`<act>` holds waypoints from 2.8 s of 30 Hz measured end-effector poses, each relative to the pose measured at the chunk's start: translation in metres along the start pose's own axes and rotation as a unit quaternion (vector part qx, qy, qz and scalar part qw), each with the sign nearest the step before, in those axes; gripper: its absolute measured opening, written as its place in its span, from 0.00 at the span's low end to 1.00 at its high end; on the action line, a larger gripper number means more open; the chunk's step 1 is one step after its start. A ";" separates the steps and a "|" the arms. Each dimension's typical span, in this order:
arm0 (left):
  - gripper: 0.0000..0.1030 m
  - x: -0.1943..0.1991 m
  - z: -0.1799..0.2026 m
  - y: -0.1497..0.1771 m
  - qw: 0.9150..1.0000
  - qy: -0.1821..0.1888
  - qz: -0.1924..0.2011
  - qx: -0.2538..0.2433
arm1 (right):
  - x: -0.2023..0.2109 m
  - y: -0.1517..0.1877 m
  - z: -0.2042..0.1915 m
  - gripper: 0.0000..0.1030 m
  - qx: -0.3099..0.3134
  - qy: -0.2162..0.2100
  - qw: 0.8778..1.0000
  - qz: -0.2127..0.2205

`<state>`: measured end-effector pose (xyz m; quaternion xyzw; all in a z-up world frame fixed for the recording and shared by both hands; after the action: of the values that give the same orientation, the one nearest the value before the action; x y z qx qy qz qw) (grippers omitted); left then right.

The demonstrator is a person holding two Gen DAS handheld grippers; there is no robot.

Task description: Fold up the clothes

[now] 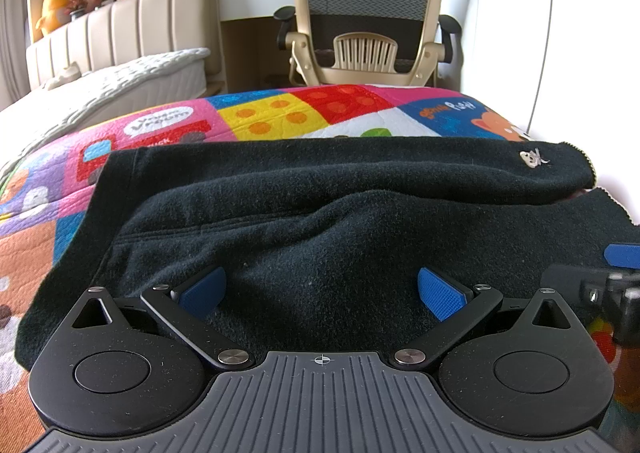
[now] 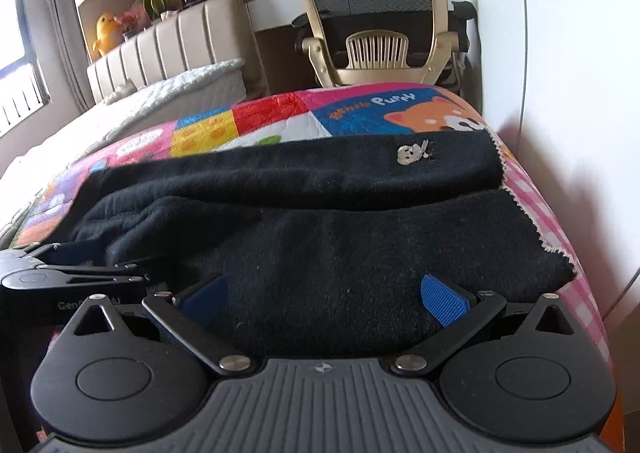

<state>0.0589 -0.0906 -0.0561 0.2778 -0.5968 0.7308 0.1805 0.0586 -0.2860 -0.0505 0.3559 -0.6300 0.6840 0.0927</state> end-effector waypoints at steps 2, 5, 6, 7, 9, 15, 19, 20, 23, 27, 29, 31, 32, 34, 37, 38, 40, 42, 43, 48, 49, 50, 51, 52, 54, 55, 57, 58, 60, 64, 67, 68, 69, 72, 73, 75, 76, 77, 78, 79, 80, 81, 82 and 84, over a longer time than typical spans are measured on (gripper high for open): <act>1.00 0.000 0.001 0.000 1.000 0.000 0.000 0.000 | 0.008 -0.005 0.003 1.00 -0.006 -0.008 1.000 0.023; 1.00 0.000 0.001 0.000 1.000 0.000 0.000 0.000 | 0.025 -0.027 0.011 1.00 0.015 0.021 0.997 0.078; 1.00 0.000 0.001 0.000 1.000 0.000 0.000 0.000 | 0.024 -0.036 0.014 1.00 0.020 0.026 0.996 0.082; 1.00 0.000 0.002 0.000 1.000 0.000 0.000 0.000 | 0.023 -0.044 0.016 1.00 0.024 0.031 0.996 0.086; 1.00 0.000 0.001 0.000 1.000 0.000 0.000 0.000 | 0.015 -0.062 0.022 0.99 0.027 0.034 0.995 0.089; 1.00 0.000 0.002 0.000 1.000 0.000 0.000 0.000 | -0.054 -0.091 0.061 0.49 -0.030 0.064 0.997 0.037; 1.00 0.001 0.003 0.000 1.000 0.000 0.000 0.000 | -0.073 -0.090 0.096 0.72 -0.045 0.126 0.991 0.016; 1.00 0.000 0.002 0.000 1.000 0.000 0.000 0.000 | -0.069 -0.090 0.095 0.71 -0.044 0.119 0.992 0.018; 1.00 0.000 0.001 0.000 1.000 0.000 0.000 0.000 | -0.054 -0.090 0.091 0.19 -0.041 0.097 0.994 0.024; 1.00 0.000 0.001 0.000 1.000 0.000 0.000 0.000 | -0.034 -0.091 0.085 0.08 -0.037 0.069 0.996 0.032; 1.00 0.000 0.002 0.000 1.000 0.000 0.000 0.000 | -0.014 -0.091 0.078 0.08 -0.037 0.047 0.997 0.049; 1.00 0.000 0.001 0.000 1.000 0.000 0.000 0.000 | 0.010 -0.087 0.071 0.08 -0.035 0.032 0.997 0.068; 1.00 0.000 0.001 0.000 1.000 0.000 0.000 0.000 | 0.019 -0.080 0.069 0.08 -0.030 0.031 0.997 0.069; 1.00 0.000 0.001 0.000 1.000 0.000 0.000 0.000 | 0.028 -0.063 0.066 0.08 -0.025 0.036 0.997 0.058; 1.00 0.001 0.002 0.000 1.000 0.000 0.000 0.000 | 0.030 -0.034 0.068 0.08 -0.019 0.060 0.997 0.041; 1.00 0.001 0.002 0.000 1.000 0.000 0.000 0.000 | 0.029 -0.026 0.069 0.08 -0.020 0.066 0.997 0.035; 1.00 0.000 0.001 0.000 1.000 0.000 0.000 0.000 | 0.024 -0.010 0.072 0.08 -0.031 0.070 0.997 0.023; 1.00 0.000 0.000 0.000 1.000 0.000 0.000 0.000 | 0.015 0.003 0.074 0.09 -0.051 0.067 0.996 0.011; 1.00 0.000 0.000 0.000 1.000 0.000 0.000 0.000 | 0.014 0.006 0.074 0.09 -0.049 0.069 0.996 0.021; 1.00 0.000 0.000 0.000 1.000 0.000 0.000 0.000 | 0.015 0.005 0.069 0.20 -0.039 0.062 0.997 0.027; 1.00 0.000 0.001 0.000 1.000 0.000 0.000 0.000 | 0.015 0.004 0.069 0.21 -0.040 0.058 0.997 0.029; 1.00 0.000 0.000 0.000 1.000 0.000 0.000 0.000 | 0.014 0.004 0.069 0.22 -0.043 0.056 0.997 0.030; 1.00 0.000 -0.001 0.000 1.000 0.000 0.000 0.000 | 0.014 0.005 0.070 0.22 -0.047 0.055 0.997 0.032; 1.00 0.000 -0.002 -0.001 1.000 0.000 0.000 0.000 | 0.015 0.005 0.070 0.22 -0.050 0.054 0.997 0.033; 1.00 0.000 -0.001 -0.001 1.000 0.000 0.000 0.000 | 0.015 0.005 0.071 0.22 -0.055 0.052 0.997 0.034; 1.00 0.000 -0.002 -0.001 1.000 0.000 0.000 0.000 | 0.016 0.006 0.071 0.22 -0.056 0.052 0.996 0.035; 1.00 0.000 0.000 0.000 1.000 0.000 0.000 0.000 | 0.016 0.006 0.072 0.23 -0.058 0.051 0.996 0.036; 1.00 0.000 0.000 0.000 1.000 0.000 0.000 0.000 | 0.016 0.006 0.072 0.23 -0.059 0.050 0.996 0.037; 1.00 0.000 0.000 0.000 1.000 0.000 0.000 0.000 | 0.016 0.006 0.071 0.28 -0.060 0.046 0.996 0.038; 1.00 -0.001 -0.001 -0.001 1.000 0.001 -0.001 0.002 | 0.015 0.006 0.070 0.32 -0.059 0.038 0.997 0.040; 1.00 -0.001 -0.003 -0.001 1.000 -0.001 -0.001 0.001 | 0.016 0.006 0.071 0.34 -0.065 0.031 0.996 0.043; 1.00 -0.002 -0.003 -0.002 1.000 -0.001 -0.001 0.001 | 0.016 0.006 0.071 0.35 -0.067 0.028 0.996 0.044; 1.00 -0.001 -0.003 -0.002 1.000 0.000 -0.001 0.001 | 0.016 0.007 0.071 0.36 -0.069 0.026 0.996 0.045; 1.00 -0.002 -0.004 -0.002 1.000 -0.001 0.000 0.000 | 0.017 0.007 0.072 0.36 -0.075 0.022 0.996 0.048; 1.00 -0.002 -0.004 -0.002 1.000 0.000 -0.001 0.001 | 0.017 0.007 0.072 0.36 -0.076 0.021 0.996 0.049; 1.00 -0.003 -0.003 -0.002 1.000 0.000 -0.001 0.003 | 0.017 0.007 0.072 0.36 -0.077 0.021 0.996 0.050; 1.00 -0.003 -0.002 -0.003 1.000 0.000 -0.001 0.003 | 0.017 0.007 0.072 0.36 -0.077 0.021 0.996 0.050; 1.00 -0.004 0.000 -0.003 1.000 -0.001 -0.001 0.003 | 0.017 0.007 0.071 0.36 -0.077 0.021 0.996 0.049; 1.00 -0.004 0.001 -0.003 1.000 0.000 -0.003 0.003 | 0.017 0.007 0.071 0.36 -0.076 0.021 0.996 0.048; 1.00 -0.004 0.002 -0.003 1.000 0.003 -0.007 0.003 | 0.016 0.007 0.071 0.36 -0.075 0.021 0.996 0.047; 1.00 -0.003 0.003 -0.003 1.000 0.007 -0.013 0.005 | 0.016 0.007 0.071 0.36 -0.075 0.022 0.996 0.047; 1.00 0.000 0.004 -0.003 1.000 0.017 -0.022 0.011 | 0.016 0.006 0.071 0.36 -0.074 0.022 0.996 0.046; 1.00 0.003 0.003 -0.003 0.999 0.028 -0.030 0.023 | 0.015 0.006 0.070 0.37 -0.073 0.020 0.996 0.045; 1.00 0.007 -0.002 -0.004 0.997 0.045 -0.032 0.061 | 0.014 0.006 0.068 0.44 -0.066 0.017 0.997 0.042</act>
<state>0.0554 -0.0878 -0.0485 0.2741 -0.5331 0.7717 0.2125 0.0703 -0.3551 -0.0495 0.3099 -0.6869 0.6501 0.0979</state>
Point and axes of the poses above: each gripper's, at about its wrist camera, not at the fingertips, and x roughly against the way its jaws point, z to its right, y to its underside, the point moved 9 cm from there along -x, roughly the way its jaws point, and after that the axes turned 11 degrees about x, right-handed, at the moved point
